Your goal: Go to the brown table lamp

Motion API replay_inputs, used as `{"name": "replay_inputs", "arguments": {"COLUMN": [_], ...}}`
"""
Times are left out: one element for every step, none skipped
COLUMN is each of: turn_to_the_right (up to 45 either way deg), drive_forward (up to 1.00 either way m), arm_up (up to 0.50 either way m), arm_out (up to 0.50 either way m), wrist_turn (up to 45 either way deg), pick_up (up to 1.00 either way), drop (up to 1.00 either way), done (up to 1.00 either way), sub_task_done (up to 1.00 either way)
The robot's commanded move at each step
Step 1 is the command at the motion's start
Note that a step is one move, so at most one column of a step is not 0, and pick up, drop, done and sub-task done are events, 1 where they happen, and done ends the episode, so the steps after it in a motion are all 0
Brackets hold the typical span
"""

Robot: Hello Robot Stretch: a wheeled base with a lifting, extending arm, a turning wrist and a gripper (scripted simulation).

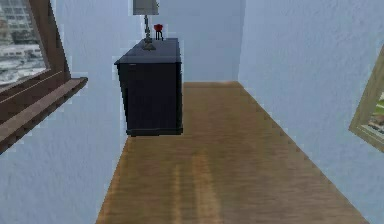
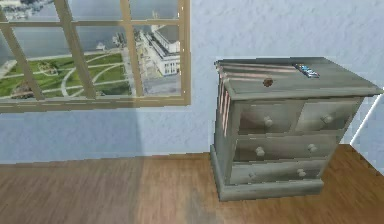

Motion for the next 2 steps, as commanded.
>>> {"name": "replay_inputs", "arguments": {"turn_to_the_right": [-3.0, 0.0], "drive_forward": [0.0, 1.0], "arm_up": [0.0, 0.0], "arm_out": [0.0, 0.0], "wrist_turn": [0.0, 0.0], "pick_up": [0.0, 0.0], "drop": [0.0, 0.0], "done": [0.0, 0.0], "sub_task_done": [0.0, 0.0]}}
